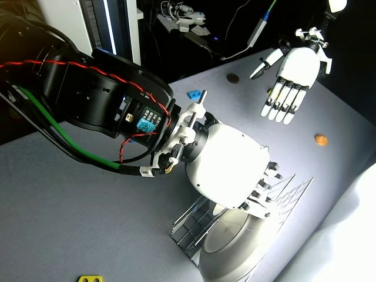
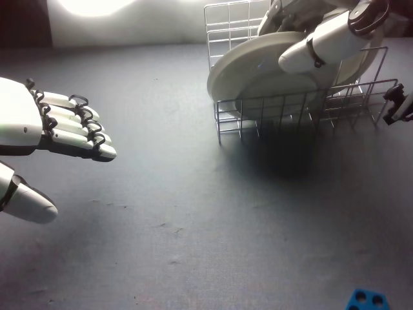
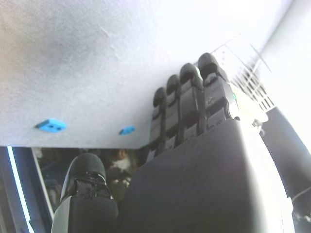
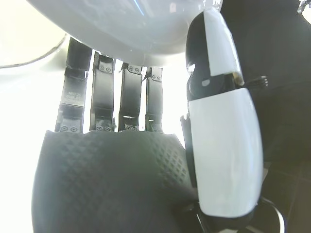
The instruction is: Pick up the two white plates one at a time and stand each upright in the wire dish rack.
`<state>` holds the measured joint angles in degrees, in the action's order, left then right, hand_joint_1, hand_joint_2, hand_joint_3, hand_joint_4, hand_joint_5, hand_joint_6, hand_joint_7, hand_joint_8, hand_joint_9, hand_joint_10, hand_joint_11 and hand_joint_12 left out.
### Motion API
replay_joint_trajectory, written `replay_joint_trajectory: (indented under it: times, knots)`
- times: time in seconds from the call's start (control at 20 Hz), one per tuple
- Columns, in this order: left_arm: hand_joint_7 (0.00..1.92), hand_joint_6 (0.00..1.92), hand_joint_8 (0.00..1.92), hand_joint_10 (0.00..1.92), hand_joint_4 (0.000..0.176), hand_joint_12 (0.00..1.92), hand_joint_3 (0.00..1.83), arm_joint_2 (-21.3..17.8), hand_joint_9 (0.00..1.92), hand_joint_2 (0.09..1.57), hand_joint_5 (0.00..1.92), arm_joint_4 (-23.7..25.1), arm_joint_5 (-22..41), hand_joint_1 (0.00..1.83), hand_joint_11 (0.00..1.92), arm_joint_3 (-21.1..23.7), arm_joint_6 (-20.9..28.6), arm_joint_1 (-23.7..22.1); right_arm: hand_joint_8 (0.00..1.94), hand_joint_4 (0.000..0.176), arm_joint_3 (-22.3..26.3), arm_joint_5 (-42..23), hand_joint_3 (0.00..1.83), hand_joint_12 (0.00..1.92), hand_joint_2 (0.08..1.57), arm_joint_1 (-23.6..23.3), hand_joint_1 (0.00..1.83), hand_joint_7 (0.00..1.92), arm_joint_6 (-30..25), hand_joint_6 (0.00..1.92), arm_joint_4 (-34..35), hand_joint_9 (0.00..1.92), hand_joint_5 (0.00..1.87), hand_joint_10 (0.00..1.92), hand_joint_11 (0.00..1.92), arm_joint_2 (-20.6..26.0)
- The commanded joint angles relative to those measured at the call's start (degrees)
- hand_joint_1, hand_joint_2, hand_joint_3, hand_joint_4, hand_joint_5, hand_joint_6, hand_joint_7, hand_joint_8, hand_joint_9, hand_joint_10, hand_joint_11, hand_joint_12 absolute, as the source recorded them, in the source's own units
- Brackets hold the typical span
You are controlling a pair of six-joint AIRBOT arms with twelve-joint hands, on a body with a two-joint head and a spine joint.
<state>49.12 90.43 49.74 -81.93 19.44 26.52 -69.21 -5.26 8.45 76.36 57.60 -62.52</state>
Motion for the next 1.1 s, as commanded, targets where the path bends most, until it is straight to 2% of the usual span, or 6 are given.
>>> replay_joint_trajectory:
  times: [0.0, 0.1, 0.35, 0.45, 0.6, 1.05]
  knots:
    - [0.21, 0.01, 0.01, 0.01, 0.0, 0.28, 0.0, -0.36, 0.18, 1.16, 0.18, -3.26, 1.32, 0.0, 0.0, 0.11, 0.05, -0.86, 0.36, 0.0, -0.16, -3.99, 0.0, 1.51, 1.05, -0.68, 1.09, 0.58, -0.55, 0.51, -0.12, 0.32, 0.47, 0.83, 0.0, 0.25]
    - [0.19, 0.0, 0.0, 0.0, 0.0, 0.26, 0.0, -0.36, 0.16, 1.16, 0.15, -3.26, 1.34, 0.0, 0.0, 0.01, 0.05, -0.88, 0.44, 0.0, -0.11, -3.98, 0.0, 1.41, 1.06, -0.87, 1.09, 0.47, -0.55, 0.59, -0.12, 0.25, 0.37, 0.82, 0.0, 0.25]
    - [0.19, 0.0, 0.01, 0.01, 0.0, 0.25, 0.0, -0.36, 0.15, 1.15, 0.16, -3.26, 1.41, 0.0, 0.0, -0.05, 0.05, -0.88, 0.84, 0.0, 0.29, -3.81, 0.0, 1.13, 1.08, -1.71, 1.09, 0.09, -0.56, 0.79, -0.14, 0.07, 0.05, 0.89, 0.0, 0.28]
    - [0.19, 0.0, 0.0, 0.0, 0.0, 0.23, 0.0, -0.36, 0.15, 1.16, 0.16, -3.26, 1.41, 0.0, 0.0, -0.04, 0.05, -0.88, 0.84, 0.0, 0.48, -3.72, 0.0, 1.0, 1.09, -1.95, 1.05, 0.09, -0.55, 0.82, -0.24, 0.05, 0.03, 0.86, 0.0, 0.29]
    - [0.18, 0.0, 0.0, 0.0, 0.0, 0.31, 0.0, -0.36, 0.16, 1.15, 0.16, -3.26, 1.63, 0.0, 0.0, -0.04, 0.05, -0.89, 0.72, 0.0, 0.95, -3.69, 0.0, 0.78, 1.09, -2.44, 1.04, 0.09, -0.55, 0.7, -0.66, 0.03, 0.02, 0.77, 0.0, 0.34]
    - [0.16, 0.0, 0.0, 0.0, 0.0, 0.25, 0.0, -0.38, 0.13, 1.15, 0.14, -3.26, 2.42, 0.0, 0.0, -0.03, 0.04, -1.13, 0.7, 0.0, 5.19, -5.74, 0.0, 0.72, 1.05, -4.78, 1.02, 0.07, -0.6, 0.64, -7.02, 0.01, 0.0, 0.73, 0.0, 1.98]
